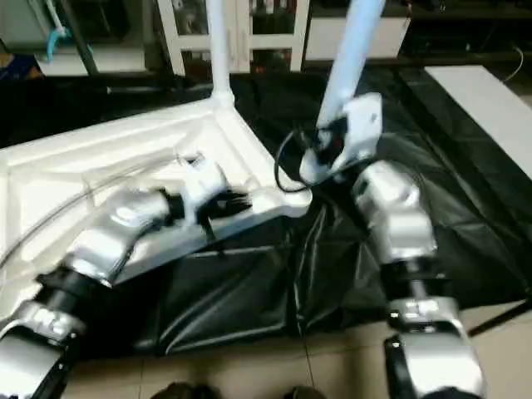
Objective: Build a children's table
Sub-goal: Insert table leg to table base
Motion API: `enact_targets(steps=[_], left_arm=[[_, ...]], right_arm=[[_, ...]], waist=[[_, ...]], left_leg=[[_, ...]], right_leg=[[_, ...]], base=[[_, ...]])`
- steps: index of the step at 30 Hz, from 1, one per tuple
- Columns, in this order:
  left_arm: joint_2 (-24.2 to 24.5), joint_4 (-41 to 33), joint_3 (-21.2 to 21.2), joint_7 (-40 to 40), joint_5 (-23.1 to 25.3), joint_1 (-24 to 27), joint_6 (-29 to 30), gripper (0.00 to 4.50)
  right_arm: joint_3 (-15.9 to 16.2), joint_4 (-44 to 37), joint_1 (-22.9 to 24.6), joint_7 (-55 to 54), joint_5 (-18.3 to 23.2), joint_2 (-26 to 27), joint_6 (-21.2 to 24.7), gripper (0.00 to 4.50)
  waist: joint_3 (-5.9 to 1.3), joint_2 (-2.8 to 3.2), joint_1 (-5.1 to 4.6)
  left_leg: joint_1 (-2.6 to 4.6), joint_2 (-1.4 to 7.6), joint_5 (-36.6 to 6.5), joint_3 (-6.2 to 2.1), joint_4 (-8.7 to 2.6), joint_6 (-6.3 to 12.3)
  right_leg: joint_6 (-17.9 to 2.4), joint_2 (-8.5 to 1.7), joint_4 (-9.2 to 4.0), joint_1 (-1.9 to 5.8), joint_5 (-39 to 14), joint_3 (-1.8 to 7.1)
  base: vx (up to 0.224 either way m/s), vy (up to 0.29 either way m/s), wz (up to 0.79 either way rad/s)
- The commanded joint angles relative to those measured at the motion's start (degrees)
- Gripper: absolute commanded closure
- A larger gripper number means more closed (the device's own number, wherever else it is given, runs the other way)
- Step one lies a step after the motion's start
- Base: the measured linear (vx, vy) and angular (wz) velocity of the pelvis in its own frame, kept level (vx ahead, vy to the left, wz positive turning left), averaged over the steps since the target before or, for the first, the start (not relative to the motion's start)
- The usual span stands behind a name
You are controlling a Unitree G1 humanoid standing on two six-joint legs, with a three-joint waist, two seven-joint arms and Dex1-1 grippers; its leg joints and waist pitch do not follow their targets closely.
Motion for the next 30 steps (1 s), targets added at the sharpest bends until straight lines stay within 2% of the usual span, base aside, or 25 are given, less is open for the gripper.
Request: enact_targets(steps=[1, 3, 5, 6, 7, 8, 10, 12, 15, 17, 19, 21, 23, 26, 27, 29, 30], left_arm=[[0.35, -3.63, 3.67, -3.14, -5.5, -0.27, 2.62, 3.04], [0.3, -4.73, 5.55, -4.17, -8.29, -0.49, 4.89, 3.01], [-1.28, -6.52, 10.39, -3.67, -15.06, -1.81, 9.42, 2.9], [-1.54, -6.82, 11.08, -3.57, -16.08, -2.01, 10.16, 2.77], [-4.48, -9.76, 15.78, -1.64, -24.41, -3.71, 14.32, 2.65], [-5.73, -11.34, 17.14, -0.8, -28.04, -4.23, 16.3, 2.56], [-8.35, -14.11, 18.52, 1.23, -33.72, -5.35, 19.29, 2.39], [-10.07, -14.57, 19.35, 3.02, -35.77, -6.27, 19.48, 2.2], [-11.65, -14.69, 20.37, 4.73, -36.87, -7.59, 19.44, 2.11], [-12.1, -14.96, 20.97, 4.93, -37.35, -8.05, 20.56, 1.75], [-12.48, -15.36, 21.64, 5.28, -38.06, -8.24, 22.04, 1.71], [-12.33, -15.99, 21.88, 7.01, -38.44, -8.22, 23.93, 1.48], [-11.38, -14.56, 20.51, 9.63, -35.74, -8.7, 23.4, 1.29], [-11.42, -13.59, 20.2, 10.74, -34.74, -8.81, 22.2, 1.09], [-11.58, -13.6, 20.38, 10.98, -34.74, -8.85, 22.09, 0.84], [-12.04, -13.56, 20.97, 11.47, -35.03, -9.11, 22.07, 0.8], [-12.47, -12.65, 21.45, 13.18, -33.66, -9.69, 20.73, 0.8]], right_arm=[[0.36, -3.72, -0.61, 0.4, -0.16, -1.75, 4.24, 2.67], [0.64, -4.79, -0.6, 0.39, -0.59, -2.62, 5.59, 2.67], [2.78, -6.35, -0.25, 2.19, -2.64, -4.85, 7.54, 2.67], [3.14, -6.56, -0.18, 2.47, -2.99, -5.19, 7.79, 2.67], [6.33, -8.4, 0.66, 4.76, -5.61, -7.68, 10.04, 2.67], [7.52, -9.53, 1.16, 5.43, -6.68, -8.5, 11.39, 2.67], [10.2, -12.24, 2.23, 6.89, -8.15, -9.55, 14.5, 2.67], [11.49, -13.76, 2.78, 7.21, -8.44, -9.71, 16.36, 2.67], [12.8, -15.26, 3.15, 7.0, -8.25, -9.55, 18.83, 2.67], [13.38, -15.68, 3.19, 6.88, -8.48, -9.44, 19.63, 2.67], [14.05, -15.82, 3.2, 7.0, -9.12, -9.34, 19.92, 2.67], [14.36, -16.23, 3.24, 6.78, -10.35, -9.1, 19.97, 2.67], [13.74, -16.54, 2.64, 5.51, -10.9, -8.24, 20.33, 2.67], [13.87, -16.86, 2.44, 5.31, -10.81, -8.24, 20.93, 2.67], [14.12, -17.01, 2.52, 5.5, -10.85, -8.29, 21.11, 2.67], [15.18, -17.45, 2.83, 6.24, -11.23, -8.52, 21.31, 2.67], [15.7, -17.62, 3.09, 6.44, -12.11, -8.49, 20.8, 2.67]], waist=[[-5.19, -0.02, 0.26], [-5.02, -0.22, 0.14], [-4.73, -0.35, 0.12], [-4.77, -0.4, 0.08], [-4.78, -0.33, 0.17], [-4.81, -0.21, 0.38], [-4.72, -0.42, 0.4], [-4.7, -0.53, 0.51], [-4.86, -0.62, 0.59], [-5.01, -0.64, 0.53], [-5.06, -0.37, 0.52], [-5.14, -0.35, 0.55], [-5.2, -0.17, 0.64], [-5.25, -0.14, 0.93], [-5.25, -0.14, 0.93], [-5.3, -0.18, 1.27], [-5.31, -0.37, 1.27]], left_leg=[[3.1, 5.06, -2.94, -1.98, -4.19, 5.6], [2.97, 4.9, -5.28, -1.85, -4.38, 3.98], [3.05, 4.75, -9.43, -1.64, -4.61, 1.68], [3.14, 4.7, -9.85, -1.6, -4.55, 0.99], [3.12, 4.71, -10.0, -1.68, -4.58, 0.76], [3.34, 4.71, -10.07, -1.66, -4.57, -0.3], [3.07, 4.7, -10.21, -1.58, -4.49, 0.31], [3.01, 4.68, -10.32, -1.62, -4.3, 1.29], [2.87, 4.58, -8.49, -1.65, -4.01, 2.58], [2.75, 4.59, -6.51, -1.76, -3.88, 3.44], [2.98, 4.61, -6.27, -1.74, -3.82, 3.39], [3.03, 4.59, -6.01, -1.72, -3.76, 3.25], [3.07, 4.54, -5.19, -1.78, -3.69, 3.45], [3.17, 4.6, -4.88, -1.78, -3.62, 3.38], [3.17, 4.6, -4.88, -1.78, -3.62, 3.38], [3.23, 4.57, -4.71, -1.72, -3.55, 3.08], [3.16, 4.58, -4.55, -1.73, -3.55, 3.11]], right_leg=[[-17.75, -2.45, -1.76, 2.57, 3.06, 1.92], [-17.32, -2.33, -1.92, 2.6, 0.75, 2.05], [-16.51, -2.38, -2.47, 2.55, -4.05, 2.37], [-16.52, -2.35, -2.3, 2.69, -4.46, 2.38], [-16.38, -2.36, -2.42, 2.67, -4.8, 2.44], [-16.71, -2.17, -2.26, 2.64, -4.3, 2.36], [-16.78, -2.22, -2.38, 2.73, -3.31, 2.61], [-16.33, -2.54, -2.76, 2.83, -4.2, 2.83], [-15.87, -2.47, -2.81, 2.99, -3.46, 2.91], [-15.55, -2.32, -2.65, 3.14, -2.54, 2.8], [-15.72, -2.15, -2.62, 2.94, -2.33, 2.71], [-15.88, -2.05, -2.51, 2.96, -1.86, 2.66], [-15.93, -1.98, -2.34, 3.01, -0.47, 2.63], [-15.83, -2.05, -2.36, 3.07, -0.04, 2.64], [-15.83, -2.05, -2.36, 3.07, -0.04, 2.64], [-15.83, -2.02, -2.24, 3.06, 0.28, 2.63], [-15.77, -2.0, -2.23, 3.1, 0.44, 2.62]], base=[[0.0, 0.0, 0.0], [0.0, 0.0, 0.0], [0.0, 0.0, 0.0], [0.0, 0.0, 0.0], [0.0, 0.0, 0.0], [0.0, 0.0, 0.0], [0.0, 0.0, 0.0], [0.0, 0.0, 0.0], [0.0, 0.0, 0.0], [0.0, 0.0, 0.0], [0.0, 0.0, 0.0], [0.0, 0.0, 0.0], [0.0, 0.0, 0.0], [0.0, 0.0, 0.0], [0.0, 0.0, 0.0], [0.0, 0.0, 0.0], [0.0, 0.0, 0.0]])
